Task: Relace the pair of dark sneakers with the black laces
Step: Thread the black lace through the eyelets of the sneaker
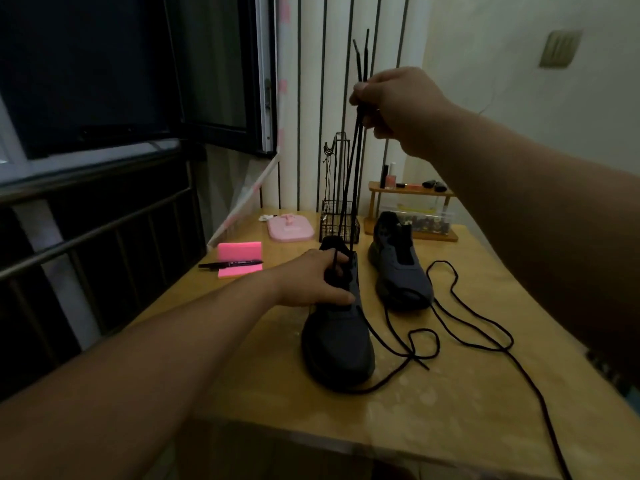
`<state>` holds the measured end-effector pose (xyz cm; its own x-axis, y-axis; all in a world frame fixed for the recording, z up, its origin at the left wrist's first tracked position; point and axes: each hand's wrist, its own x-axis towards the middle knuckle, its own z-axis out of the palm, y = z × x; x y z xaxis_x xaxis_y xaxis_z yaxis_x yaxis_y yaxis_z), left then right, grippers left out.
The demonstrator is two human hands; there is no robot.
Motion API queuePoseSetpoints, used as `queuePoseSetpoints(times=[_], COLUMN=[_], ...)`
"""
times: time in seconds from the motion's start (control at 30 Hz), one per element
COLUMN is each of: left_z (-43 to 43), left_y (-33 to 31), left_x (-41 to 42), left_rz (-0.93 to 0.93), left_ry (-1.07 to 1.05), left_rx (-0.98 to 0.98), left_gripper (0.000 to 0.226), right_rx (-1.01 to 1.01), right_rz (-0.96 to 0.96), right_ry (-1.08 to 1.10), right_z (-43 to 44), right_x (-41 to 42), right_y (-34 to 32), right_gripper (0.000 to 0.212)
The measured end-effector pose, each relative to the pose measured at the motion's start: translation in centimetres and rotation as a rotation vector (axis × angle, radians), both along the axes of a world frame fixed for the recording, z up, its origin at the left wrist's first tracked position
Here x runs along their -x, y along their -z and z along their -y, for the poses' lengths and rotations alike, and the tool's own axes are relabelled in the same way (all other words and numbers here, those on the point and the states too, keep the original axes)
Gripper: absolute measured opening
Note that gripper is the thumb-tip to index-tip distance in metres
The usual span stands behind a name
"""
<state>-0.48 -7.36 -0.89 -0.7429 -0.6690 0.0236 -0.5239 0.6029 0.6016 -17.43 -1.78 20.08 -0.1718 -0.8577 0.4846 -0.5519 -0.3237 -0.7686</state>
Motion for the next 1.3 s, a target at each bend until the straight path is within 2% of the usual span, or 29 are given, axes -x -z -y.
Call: queuePoseSetpoints(times=[0.13, 0.33, 0.4, 0.53, 0.63, 0.83, 0.93, 1.0, 1.03, 1.07, 1.13, 1.2, 1.3], left_z=[0.4, 1.0, 0.6, -0.2, -0.4, 0.5, 1.3, 1.5, 1.6, 1.7, 1.7, 1.5, 0.8], left_y=[0.7, 0.9, 0.5, -1.8, -4.0, -5.9, -5.7, -5.4, -5.3, -5.2, -4.9, -4.7, -4.1], left_x=[0.0, 0.1, 0.0, 0.4, 1.3, 2.2, 2.0, 1.6, 1.3, 1.2, 1.0, 1.2, 1.9], left_rz=[0.057, 0.084, 0.040, -0.205, -0.243, -0.376, -0.425, -0.442, -0.449, -0.456, -0.466, -0.483, -0.521], left_ry=[0.000, 0.030, 0.013, -0.058, -0.052, -0.080, -0.117, -0.140, -0.144, -0.144, -0.143, -0.134, -0.139], left_rx=[0.089, 0.098, 0.081, 0.126, -0.020, -0.238, -0.296, -0.295, -0.288, -0.281, -0.272, -0.282, -0.299], left_gripper=[0.090, 0.091, 0.081, 0.052, 0.043, 0.044, 0.042, 0.041, 0.041, 0.042, 0.042, 0.042, 0.041], right_rx=[0.068, 0.124, 0.051, -0.057, -0.088, -0.115, -0.277, -0.490, -0.585, -0.660, -0.753, -0.753, -0.657], right_rz=[0.124, 0.323, 0.260, 0.055, 0.009, 0.211, 0.264, 0.125, 0.007, -0.088, -0.138, -0.192, -0.277], right_ry=[0.068, 0.135, 0.099, 0.020, -0.003, -0.022, 0.058, 0.125, 0.070, -0.044, -0.290, -0.352, -0.246], right_z=[0.4, 1.2, 1.2, 1.3, 1.7, 3.0, 3.7, 2.9, 2.4, 1.6, -0.3, -1.4, -1.4], right_x=[-0.2, -0.7, -0.8, -0.6, -0.8, -0.8, 0.5, 1.6, 2.2, 2.6, 2.4, 1.6, 0.5], right_y=[-0.8, -0.7, -0.2, 0.5, 0.6, 1.3, 4.2, 8.0, 10.2, 12.4, 15.9, 17.9, 19.0], right_gripper=[0.020, 0.016, 0.017, 0.024, 0.025, 0.026, 0.022, 0.019, 0.019, 0.018, 0.015, 0.018, 0.026])
